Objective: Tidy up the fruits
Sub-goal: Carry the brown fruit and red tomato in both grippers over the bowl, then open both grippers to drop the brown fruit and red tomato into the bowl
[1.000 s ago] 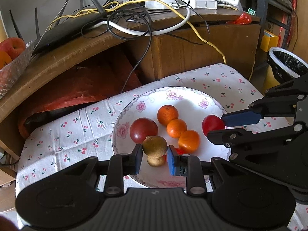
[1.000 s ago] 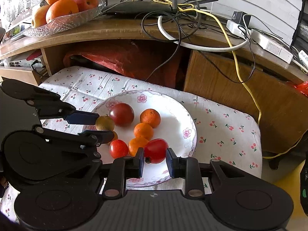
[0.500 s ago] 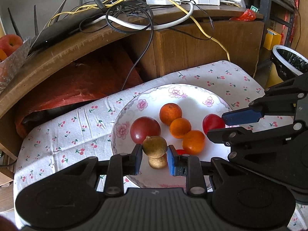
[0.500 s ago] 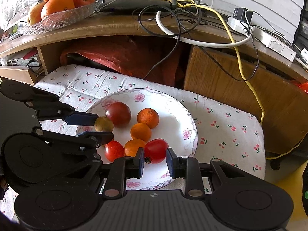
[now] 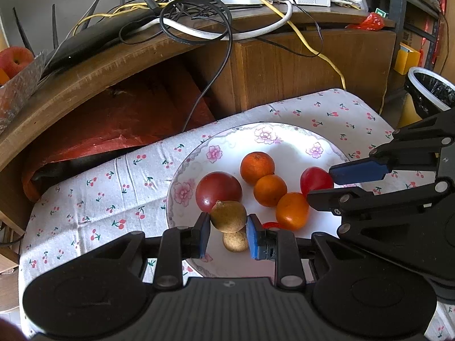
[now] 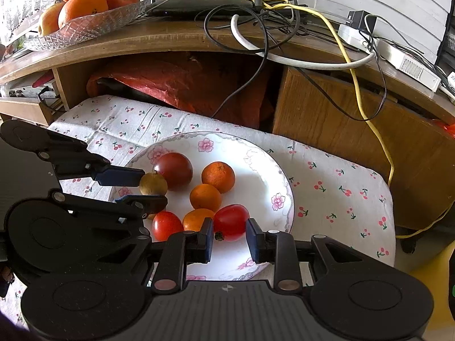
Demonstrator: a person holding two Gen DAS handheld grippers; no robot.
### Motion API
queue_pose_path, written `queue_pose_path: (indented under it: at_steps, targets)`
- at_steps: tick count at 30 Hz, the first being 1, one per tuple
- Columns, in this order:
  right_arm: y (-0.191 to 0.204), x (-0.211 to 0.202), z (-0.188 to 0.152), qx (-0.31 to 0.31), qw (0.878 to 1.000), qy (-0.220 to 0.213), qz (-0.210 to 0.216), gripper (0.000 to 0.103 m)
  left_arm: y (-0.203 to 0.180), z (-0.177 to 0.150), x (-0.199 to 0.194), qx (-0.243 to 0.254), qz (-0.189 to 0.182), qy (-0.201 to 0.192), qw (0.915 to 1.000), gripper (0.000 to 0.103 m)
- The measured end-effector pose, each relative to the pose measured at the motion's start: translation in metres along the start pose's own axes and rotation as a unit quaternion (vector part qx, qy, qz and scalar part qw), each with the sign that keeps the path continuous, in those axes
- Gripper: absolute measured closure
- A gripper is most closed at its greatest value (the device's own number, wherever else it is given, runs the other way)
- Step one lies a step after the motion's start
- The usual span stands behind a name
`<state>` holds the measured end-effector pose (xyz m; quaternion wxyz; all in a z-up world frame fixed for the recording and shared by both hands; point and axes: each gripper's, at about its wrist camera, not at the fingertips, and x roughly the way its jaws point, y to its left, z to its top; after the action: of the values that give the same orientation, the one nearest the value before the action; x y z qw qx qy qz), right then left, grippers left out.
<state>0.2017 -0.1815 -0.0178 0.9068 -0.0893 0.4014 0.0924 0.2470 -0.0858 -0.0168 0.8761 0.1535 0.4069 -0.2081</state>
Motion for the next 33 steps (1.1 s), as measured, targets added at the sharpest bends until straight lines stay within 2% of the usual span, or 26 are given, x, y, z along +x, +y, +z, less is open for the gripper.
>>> queue_pose_path:
  at_steps: [25,31,33]
  targets:
    - [-0.0016,0.0029,-0.0001,0.004,1.0,0.001,-0.003,0.078,0.0017,0.0002,-0.0002,0.0,0.004,0.0,1.0,0.066]
    - [-0.003,0.0014,0.0002,0.006,1.0,-0.001,-0.005,0.073,0.0013,-0.0001,-0.0017,-0.001,0.005,0.0,1.0,0.065]
    - [-0.004,0.0011,-0.0001,0.007,1.0,-0.001,-0.006,0.072,0.0019,-0.0001,-0.0019,-0.002,0.005,0.0,1.0,0.062]
